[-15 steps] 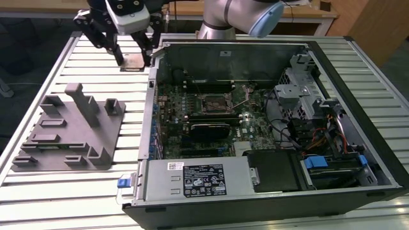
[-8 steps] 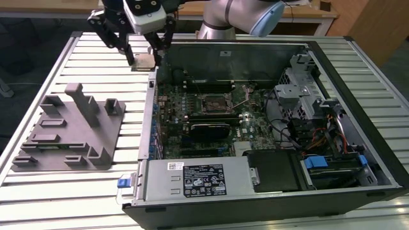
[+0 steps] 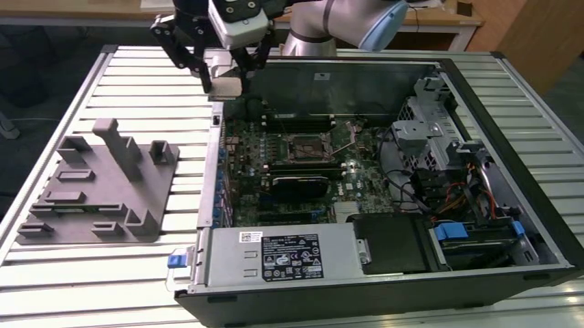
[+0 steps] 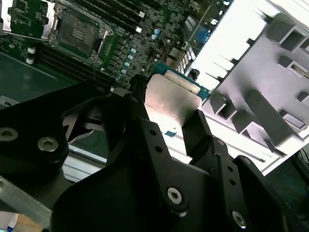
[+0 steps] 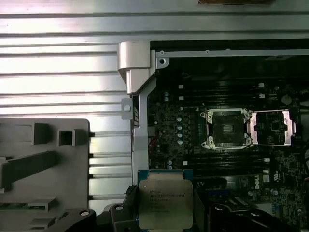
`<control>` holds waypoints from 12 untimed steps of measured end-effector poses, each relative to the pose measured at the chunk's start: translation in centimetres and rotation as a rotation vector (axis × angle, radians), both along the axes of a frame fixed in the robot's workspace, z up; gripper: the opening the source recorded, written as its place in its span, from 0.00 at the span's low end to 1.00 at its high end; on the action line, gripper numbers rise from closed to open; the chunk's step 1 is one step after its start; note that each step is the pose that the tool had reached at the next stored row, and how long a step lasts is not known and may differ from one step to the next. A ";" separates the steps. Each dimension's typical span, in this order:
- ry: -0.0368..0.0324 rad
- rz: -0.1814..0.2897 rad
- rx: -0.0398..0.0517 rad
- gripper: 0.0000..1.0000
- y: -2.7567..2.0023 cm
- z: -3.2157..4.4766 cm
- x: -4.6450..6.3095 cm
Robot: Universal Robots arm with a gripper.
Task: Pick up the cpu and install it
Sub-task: 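Pick up the cpu and move it towards the insertion slot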
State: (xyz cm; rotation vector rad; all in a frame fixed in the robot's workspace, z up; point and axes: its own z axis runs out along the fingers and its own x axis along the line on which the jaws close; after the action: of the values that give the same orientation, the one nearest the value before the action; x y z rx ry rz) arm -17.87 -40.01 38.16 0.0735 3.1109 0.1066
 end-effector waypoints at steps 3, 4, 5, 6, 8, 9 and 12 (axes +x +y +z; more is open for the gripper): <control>0.0000 0.000 0.0000 0.54 0.02 0.00 0.9; 0.0000 0.000 0.0000 0.54 0.02 0.00 1.2; 0.0000 0.000 0.0000 0.54 0.03 0.00 1.5; 0.0000 0.000 0.0000 0.54 0.04 0.00 1.8; 0.0000 0.000 0.0000 0.54 0.05 0.00 2.4; 0.0000 0.000 0.0000 0.54 0.05 0.00 2.7; 0.0000 0.000 0.0000 0.54 0.07 0.00 3.5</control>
State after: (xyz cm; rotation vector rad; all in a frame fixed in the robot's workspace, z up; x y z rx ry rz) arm -14.34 -39.94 38.16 0.0736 3.1109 0.1066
